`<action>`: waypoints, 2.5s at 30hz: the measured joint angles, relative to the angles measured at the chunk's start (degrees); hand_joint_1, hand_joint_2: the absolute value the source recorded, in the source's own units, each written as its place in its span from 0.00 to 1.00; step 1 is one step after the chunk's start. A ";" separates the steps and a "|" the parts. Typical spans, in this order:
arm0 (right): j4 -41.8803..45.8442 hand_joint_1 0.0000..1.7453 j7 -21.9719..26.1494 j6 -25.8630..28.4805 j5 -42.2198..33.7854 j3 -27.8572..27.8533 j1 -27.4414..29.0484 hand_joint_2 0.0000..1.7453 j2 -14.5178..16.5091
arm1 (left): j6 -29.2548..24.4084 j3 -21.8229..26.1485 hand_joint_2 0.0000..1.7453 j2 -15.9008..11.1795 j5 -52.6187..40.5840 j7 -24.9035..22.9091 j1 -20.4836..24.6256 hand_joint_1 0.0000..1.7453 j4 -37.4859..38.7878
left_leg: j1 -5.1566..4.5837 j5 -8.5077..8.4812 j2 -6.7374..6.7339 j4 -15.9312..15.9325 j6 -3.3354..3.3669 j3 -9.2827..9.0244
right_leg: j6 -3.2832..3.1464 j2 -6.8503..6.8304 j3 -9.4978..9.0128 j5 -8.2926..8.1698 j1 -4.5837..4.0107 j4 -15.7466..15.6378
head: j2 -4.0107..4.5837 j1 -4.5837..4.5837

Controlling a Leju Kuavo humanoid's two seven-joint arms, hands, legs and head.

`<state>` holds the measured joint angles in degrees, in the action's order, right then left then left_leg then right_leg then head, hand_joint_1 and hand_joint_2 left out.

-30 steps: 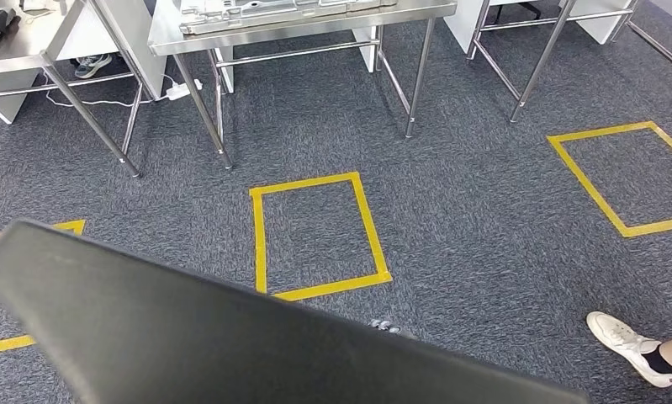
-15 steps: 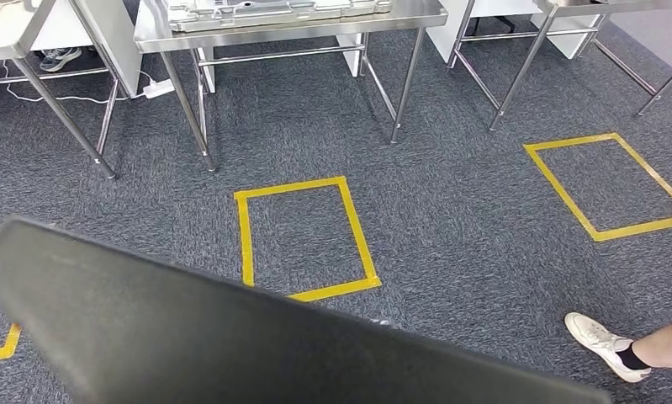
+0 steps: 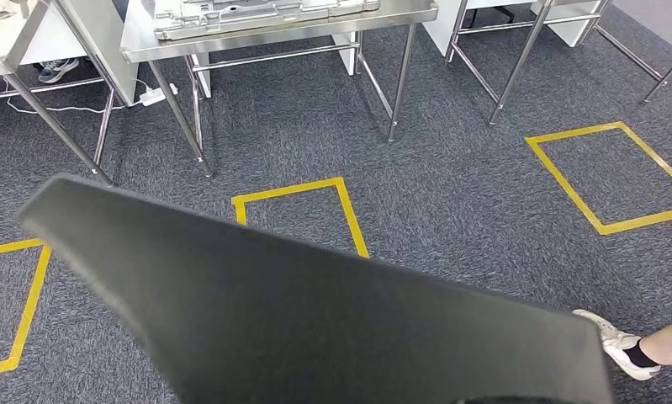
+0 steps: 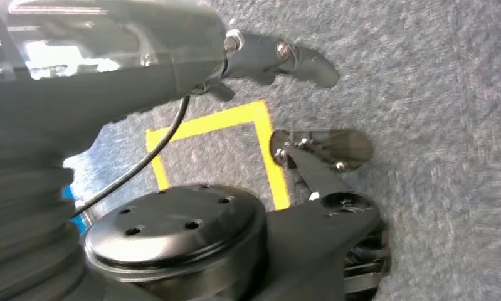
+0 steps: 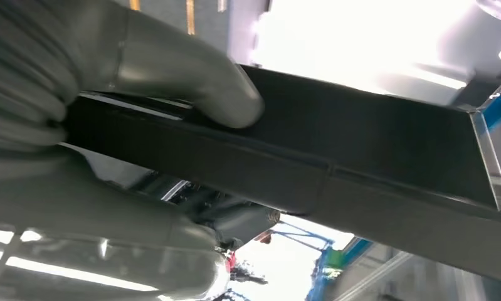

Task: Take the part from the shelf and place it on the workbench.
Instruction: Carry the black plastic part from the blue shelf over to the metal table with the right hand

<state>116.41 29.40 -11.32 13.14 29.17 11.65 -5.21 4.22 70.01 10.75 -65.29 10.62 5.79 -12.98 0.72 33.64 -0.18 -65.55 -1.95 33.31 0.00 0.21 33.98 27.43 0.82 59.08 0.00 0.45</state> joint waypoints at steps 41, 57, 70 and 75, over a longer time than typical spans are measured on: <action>-0.17 1.00 0.17 -0.70 -0.58 0.05 -0.30 1.00 0.35 | 0.09 0.31 1.00 -0.38 -0.15 0.19 -0.14 0.00 0.02 | 0.02 -5.37 0.48 4.44 0.38 0.98 | 0.95 0.50 -3.86 3.55 -0.32 0.13 | 0.00 0.02; -0.22 1.00 0.30 -0.70 -0.72 0.05 -0.30 1.00 0.35 | 0.08 0.32 1.00 -0.50 -0.24 0.46 -0.13 0.00 0.00 | 0.05 -1.52 0.58 5.59 0.80 -4.12 | 0.61 0.05 2.50 -0.02 -1.08 1.16 | 0.00 0.17; -0.26 1.00 0.61 -0.70 -0.78 0.07 -0.26 1.00 0.58 | 0.10 0.32 1.00 -0.52 -0.33 0.54 -0.36 0.00 0.02 | 0.07 -5.47 0.33 2.81 -0.20 3.19 | -0.19 0.52 -4.76 4.66 -0.43 0.46 | 0.00 0.06; -0.26 1.00 0.67 -0.72 -0.78 0.08 -0.34 1.00 0.62 | 0.09 0.32 1.00 -0.51 -0.34 0.61 -0.52 0.00 0.03 | 0.10 -5.66 0.17 4.27 1.87 2.14 | 1.19 0.40 -4.77 5.54 -0.63 2.86 | 0.00 0.01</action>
<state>116.15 30.07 -12.04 12.36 29.24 11.31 -4.59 4.31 70.34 10.25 -65.64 11.23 5.26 -12.96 0.81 27.98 -0.02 -61.28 -0.08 35.45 1.19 0.61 29.20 32.96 0.19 61.94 0.00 0.46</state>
